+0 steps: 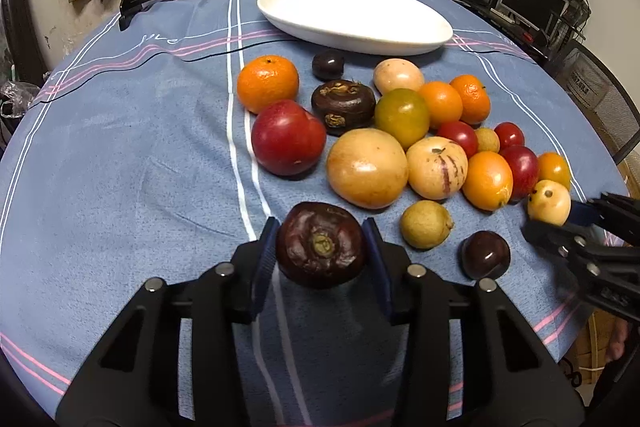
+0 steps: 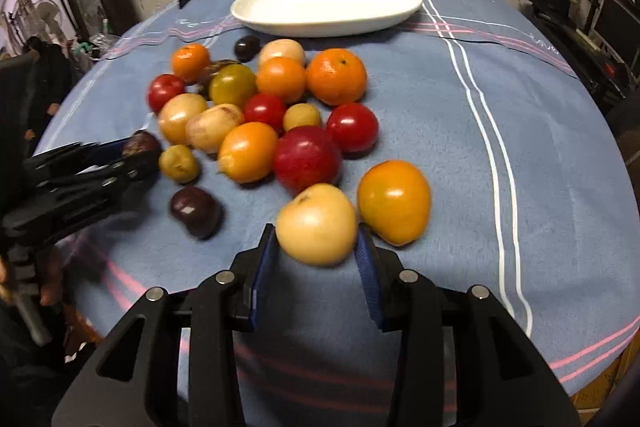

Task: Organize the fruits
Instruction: 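Grasp the pale yellow fruit with the right gripper while the left gripper grasps the dark purple fruit, then carry both fruits onto the white plate and open both grippers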

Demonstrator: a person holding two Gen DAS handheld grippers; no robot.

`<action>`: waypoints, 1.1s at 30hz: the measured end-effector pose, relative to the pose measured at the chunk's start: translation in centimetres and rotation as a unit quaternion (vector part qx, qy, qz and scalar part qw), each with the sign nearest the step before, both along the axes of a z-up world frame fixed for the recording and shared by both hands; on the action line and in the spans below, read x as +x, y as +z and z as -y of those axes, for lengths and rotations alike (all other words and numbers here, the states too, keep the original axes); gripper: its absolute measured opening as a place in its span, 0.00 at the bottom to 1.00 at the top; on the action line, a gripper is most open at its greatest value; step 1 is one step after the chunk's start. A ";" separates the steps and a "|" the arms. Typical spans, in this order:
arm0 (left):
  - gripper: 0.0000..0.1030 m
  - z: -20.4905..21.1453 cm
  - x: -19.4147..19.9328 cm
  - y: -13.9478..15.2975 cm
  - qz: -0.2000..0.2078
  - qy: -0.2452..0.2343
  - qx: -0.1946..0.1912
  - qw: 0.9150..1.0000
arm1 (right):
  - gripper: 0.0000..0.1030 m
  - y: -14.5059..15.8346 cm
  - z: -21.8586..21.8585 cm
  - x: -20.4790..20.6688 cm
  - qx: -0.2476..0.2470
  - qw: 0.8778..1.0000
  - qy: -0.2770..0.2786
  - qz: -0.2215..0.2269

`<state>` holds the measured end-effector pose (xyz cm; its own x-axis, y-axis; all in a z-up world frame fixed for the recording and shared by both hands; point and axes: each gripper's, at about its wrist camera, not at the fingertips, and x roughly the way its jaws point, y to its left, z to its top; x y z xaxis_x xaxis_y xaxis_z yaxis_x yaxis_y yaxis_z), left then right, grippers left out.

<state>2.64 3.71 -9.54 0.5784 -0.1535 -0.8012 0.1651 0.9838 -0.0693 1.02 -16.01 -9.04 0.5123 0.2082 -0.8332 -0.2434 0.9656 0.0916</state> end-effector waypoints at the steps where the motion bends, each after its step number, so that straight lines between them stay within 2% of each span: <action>1: 0.41 -0.1 -0.1 0.0 0.000 0.002 -0.005 1.000 | 0.36 -0.1 0.2 0.1 0.003 1.000 -0.003 0.004; 4: 0.41 -0.8 -0.4 0.1 -0.001 0.005 -0.023 1.000 | 0.35 0.5 1.0 -0.5 0.039 0.999 -0.010 0.010; 11: 0.41 -2.0 -1.8 2.2 0.014 0.010 -0.053 0.998 | 0.36 4.1 0.2 -2.2 0.055 0.997 0.004 0.052; 16: 0.41 -1.9 -2.3 4.4 0.035 0.009 -0.061 0.997 | 0.36 4.8 0.5 -1.7 0.069 0.996 0.009 0.061; 20: 0.41 -1.5 -1.1 5.6 0.042 0.009 -0.056 0.998 | 0.36 4.8 1.1 -0.5 0.074 0.995 0.009 0.061; 24: 0.41 -0.6 1.7 6.9 0.041 0.006 -0.044 0.998 | 0.36 5.5 1.4 1.7 0.075 0.995 0.017 0.065; 27: 0.41 0.5 6.2 8.1 0.035 -0.001 -0.025 0.999 | 0.36 6.3 1.2 4.9 0.071 0.995 0.029 0.064; 29: 0.41 1.1 9.6 9.0 0.023 -0.008 -0.029 0.999 | 0.35 7.0 1.0 8.9 0.078 0.995 0.045 0.050; 31: 0.41 1.9 13.3 10.4 0.033 -0.011 -0.018 0.999 | 0.35 7.6 0.9 13.3 0.092 0.994 0.050 0.040; 33: 0.41 2.6 16.9 11.3 0.036 -0.007 -0.014 0.999 | 0.35 8.0 0.6 17.8 0.083 0.995 0.045 0.045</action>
